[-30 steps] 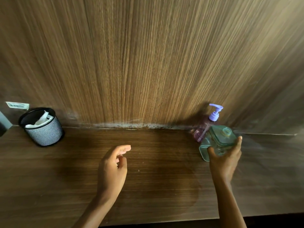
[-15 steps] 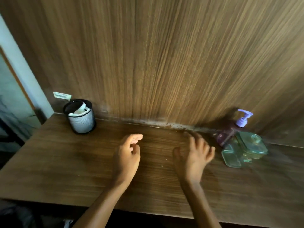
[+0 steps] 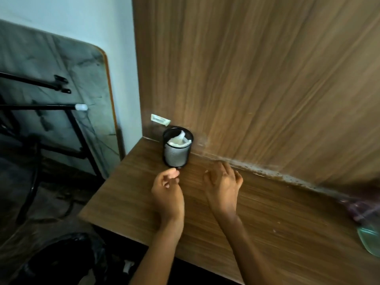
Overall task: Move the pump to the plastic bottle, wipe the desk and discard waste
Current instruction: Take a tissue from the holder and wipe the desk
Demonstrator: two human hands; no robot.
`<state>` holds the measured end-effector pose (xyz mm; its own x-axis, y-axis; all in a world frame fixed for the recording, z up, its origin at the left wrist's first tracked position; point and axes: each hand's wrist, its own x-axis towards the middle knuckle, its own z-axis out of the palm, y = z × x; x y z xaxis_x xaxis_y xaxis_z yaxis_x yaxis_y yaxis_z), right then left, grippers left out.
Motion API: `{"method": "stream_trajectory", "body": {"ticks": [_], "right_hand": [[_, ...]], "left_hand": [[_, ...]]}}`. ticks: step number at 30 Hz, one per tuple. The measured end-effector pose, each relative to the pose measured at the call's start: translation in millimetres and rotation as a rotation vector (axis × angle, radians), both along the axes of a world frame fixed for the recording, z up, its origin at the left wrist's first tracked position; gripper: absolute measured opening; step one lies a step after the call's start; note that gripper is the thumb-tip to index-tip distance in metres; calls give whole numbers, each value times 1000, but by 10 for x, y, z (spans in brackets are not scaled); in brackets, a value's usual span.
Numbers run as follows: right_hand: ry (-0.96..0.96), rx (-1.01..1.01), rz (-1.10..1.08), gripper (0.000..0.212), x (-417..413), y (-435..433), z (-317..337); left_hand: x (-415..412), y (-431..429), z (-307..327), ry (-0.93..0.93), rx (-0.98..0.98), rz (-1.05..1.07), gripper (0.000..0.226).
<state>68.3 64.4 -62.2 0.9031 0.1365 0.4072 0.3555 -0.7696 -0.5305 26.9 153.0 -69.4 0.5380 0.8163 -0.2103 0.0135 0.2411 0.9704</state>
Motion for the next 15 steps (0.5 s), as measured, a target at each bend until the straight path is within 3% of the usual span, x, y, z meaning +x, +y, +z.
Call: {"method": "stream_trajectory", "body": {"ticks": [2, 5, 9, 15], "right_hand": [[-30, 104, 135, 30, 186, 103, 142], [-31, 88, 229, 31, 619, 466, 370], [167, -96, 235, 37, 1091, 780, 394], [145, -329, 191, 35, 1025, 837, 420]], "left_hand": [[3, -52, 60, -33, -4, 50, 24], [-1, -6, 115, -106, -5, 70, 26], [-11, 47, 58, -113, -3, 76, 29], [-8, 48, 48, -101, -13, 79, 32]]}}
